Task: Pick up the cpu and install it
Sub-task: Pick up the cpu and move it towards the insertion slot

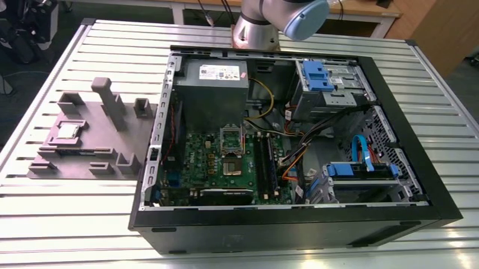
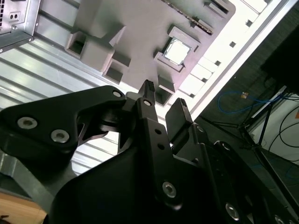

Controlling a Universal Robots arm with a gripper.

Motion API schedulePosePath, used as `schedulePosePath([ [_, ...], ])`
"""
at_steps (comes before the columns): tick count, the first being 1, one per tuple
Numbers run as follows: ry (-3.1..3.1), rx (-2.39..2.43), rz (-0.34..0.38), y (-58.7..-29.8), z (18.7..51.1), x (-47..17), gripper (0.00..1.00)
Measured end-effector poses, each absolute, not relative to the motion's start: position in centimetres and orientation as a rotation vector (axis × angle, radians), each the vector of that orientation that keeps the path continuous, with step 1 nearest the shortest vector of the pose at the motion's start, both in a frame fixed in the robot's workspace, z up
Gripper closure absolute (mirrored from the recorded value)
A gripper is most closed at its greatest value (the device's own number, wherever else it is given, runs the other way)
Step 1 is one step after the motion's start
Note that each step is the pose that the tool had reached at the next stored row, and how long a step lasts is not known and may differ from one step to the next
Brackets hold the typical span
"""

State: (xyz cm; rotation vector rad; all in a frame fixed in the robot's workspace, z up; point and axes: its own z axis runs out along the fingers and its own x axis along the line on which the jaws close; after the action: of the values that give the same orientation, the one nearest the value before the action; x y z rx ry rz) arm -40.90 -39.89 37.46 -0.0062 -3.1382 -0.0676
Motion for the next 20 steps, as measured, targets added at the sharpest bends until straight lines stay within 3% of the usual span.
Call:
schedulePosePath([
  [15,-3.138,-0.006,-0.068,-39.89,37.24,-40.9,0.63],
  [17,-3.138,-0.006,-0.068,-39.89,37.22,-40.9,0.62],
  [20,-3.138,-0.006,-0.068,-39.89,37.2,-40.9,0.5],
])
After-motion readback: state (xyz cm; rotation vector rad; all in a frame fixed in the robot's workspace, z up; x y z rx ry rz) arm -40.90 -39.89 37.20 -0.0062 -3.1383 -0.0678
